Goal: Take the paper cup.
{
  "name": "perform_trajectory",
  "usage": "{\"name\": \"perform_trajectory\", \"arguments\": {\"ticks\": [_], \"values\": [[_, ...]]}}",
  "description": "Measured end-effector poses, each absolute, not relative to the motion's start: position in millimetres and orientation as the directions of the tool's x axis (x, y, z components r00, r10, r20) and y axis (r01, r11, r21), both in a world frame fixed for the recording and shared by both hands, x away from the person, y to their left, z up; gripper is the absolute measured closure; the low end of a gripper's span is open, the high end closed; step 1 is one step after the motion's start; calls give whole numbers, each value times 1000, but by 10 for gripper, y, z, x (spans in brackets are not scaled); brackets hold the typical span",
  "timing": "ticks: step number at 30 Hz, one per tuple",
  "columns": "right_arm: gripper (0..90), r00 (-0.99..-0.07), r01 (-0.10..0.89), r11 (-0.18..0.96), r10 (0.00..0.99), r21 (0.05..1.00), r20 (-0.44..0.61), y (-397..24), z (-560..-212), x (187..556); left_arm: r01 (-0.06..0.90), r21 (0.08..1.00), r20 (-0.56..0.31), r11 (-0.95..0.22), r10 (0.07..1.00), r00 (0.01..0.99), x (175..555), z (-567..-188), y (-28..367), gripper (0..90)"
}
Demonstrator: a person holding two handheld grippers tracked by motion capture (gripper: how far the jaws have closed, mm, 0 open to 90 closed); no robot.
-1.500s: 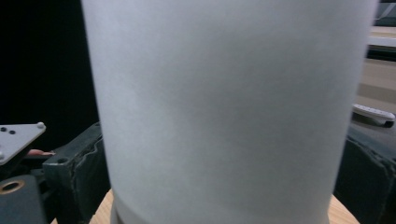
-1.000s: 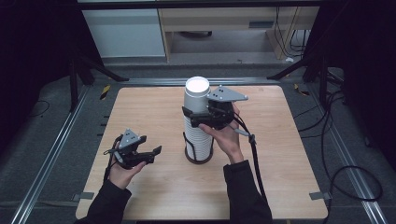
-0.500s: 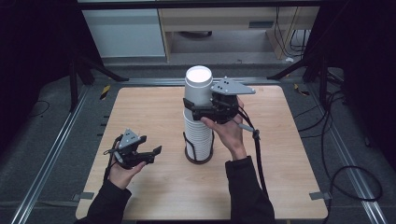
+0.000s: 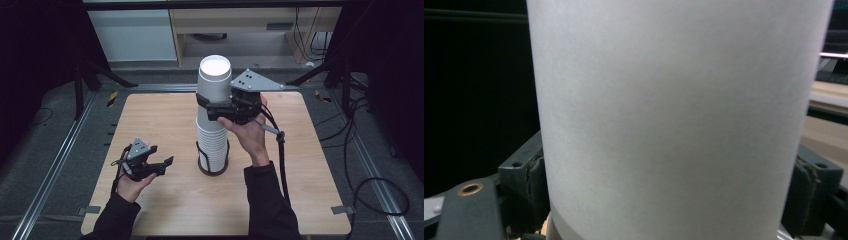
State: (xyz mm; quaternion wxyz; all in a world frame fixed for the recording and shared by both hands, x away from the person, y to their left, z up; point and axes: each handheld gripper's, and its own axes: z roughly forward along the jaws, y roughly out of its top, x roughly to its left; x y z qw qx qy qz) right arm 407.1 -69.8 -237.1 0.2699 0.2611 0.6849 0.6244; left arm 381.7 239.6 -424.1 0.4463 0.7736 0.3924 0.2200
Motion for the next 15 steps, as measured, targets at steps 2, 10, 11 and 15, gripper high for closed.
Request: {"name": "perform_trajectory", "arguments": {"ticks": [2, 10, 11, 15], "values": [[145, -717, 13, 84, 695, 996, -49, -711, -2346, 4058, 410, 863, -9, -294, 803, 595, 3816, -4240, 2397, 247], [145, -694, -25, 96, 715, 995, -86, -929, -2285, 3924, 408, 867, -15, -287, 803, 596, 3811, -4221, 2420, 249], [145, -693, -30, 95, 716, 995, -89, -962, -2293, 3911, 407, 867, -13, -287, 803, 595, 3811, -4220, 2420, 249], [145, -690, -27, 79, 720, 996, -76, -1105, -2344, 3859, 406, 867, -12, -290, 801, 599, 3810, -4221, 2415, 251]]}}
